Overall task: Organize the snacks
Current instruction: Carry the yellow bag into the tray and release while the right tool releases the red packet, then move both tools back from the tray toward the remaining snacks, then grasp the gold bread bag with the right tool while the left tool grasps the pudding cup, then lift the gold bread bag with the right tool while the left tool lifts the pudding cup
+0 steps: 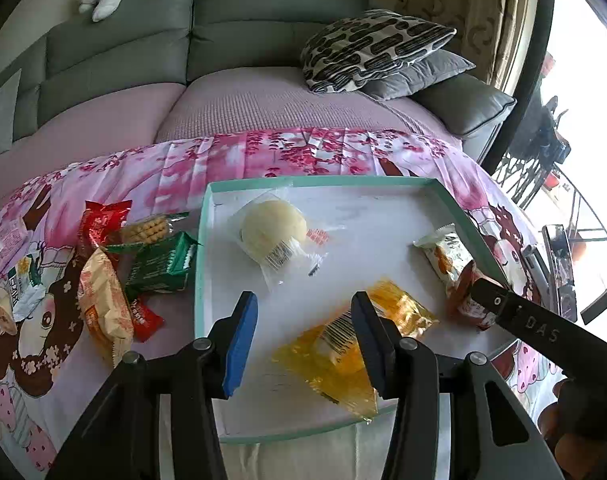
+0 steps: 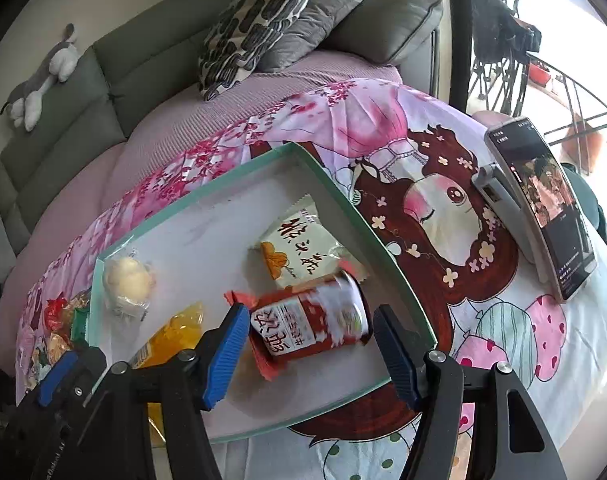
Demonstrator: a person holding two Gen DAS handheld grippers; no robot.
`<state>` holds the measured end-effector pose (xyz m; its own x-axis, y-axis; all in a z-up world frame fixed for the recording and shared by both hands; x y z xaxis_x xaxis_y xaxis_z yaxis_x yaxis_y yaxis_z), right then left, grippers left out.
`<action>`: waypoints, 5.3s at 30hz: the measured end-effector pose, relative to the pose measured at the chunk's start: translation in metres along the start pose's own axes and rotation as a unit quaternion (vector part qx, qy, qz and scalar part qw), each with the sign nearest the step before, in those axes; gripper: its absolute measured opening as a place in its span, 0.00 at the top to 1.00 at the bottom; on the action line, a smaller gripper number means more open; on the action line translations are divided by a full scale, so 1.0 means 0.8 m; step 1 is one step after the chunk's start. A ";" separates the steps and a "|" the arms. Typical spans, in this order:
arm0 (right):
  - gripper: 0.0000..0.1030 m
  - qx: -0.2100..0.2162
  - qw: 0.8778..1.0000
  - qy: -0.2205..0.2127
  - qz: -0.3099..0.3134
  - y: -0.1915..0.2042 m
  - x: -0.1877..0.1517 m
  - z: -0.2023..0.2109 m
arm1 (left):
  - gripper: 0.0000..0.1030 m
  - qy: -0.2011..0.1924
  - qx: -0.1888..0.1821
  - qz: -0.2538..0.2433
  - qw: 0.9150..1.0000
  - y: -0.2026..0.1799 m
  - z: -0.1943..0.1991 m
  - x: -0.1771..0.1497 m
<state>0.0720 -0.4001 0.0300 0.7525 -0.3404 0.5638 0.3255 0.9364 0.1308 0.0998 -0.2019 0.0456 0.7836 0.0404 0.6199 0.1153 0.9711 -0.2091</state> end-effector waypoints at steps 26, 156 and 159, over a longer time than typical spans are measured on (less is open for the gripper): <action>0.00 0.061 0.995 -0.011 0.074 0.092 -0.003 0.000 | 0.03 -0.092 0.278 0.180 0.939 0.183 0.038 0.018; 0.69 0.214 0.943 0.017 0.254 0.357 -0.067 -0.047 | 0.54 -0.027 0.167 0.343 0.924 0.419 0.021 -0.015; 0.69 0.215 0.943 0.018 0.252 0.355 -0.067 -0.047 | 0.54 -0.032 0.160 0.351 0.922 0.424 0.021 -0.016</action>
<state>0.1454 -0.1186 0.0063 0.7715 0.1630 0.6150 -0.3358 0.9253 0.1760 0.1184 0.1309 -0.0206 0.5569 0.6901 0.4623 -0.6015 0.7189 -0.3484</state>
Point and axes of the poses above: each gripper's, at about its wrist camera, not at the fingertips, and z roughly against the way its jaws point, y to its left, x to its top, the point moved 1 cm from there along -z, roughly the way its jaws point, and after that the axes turned 8 degrees about z, right-handed, at the moved point
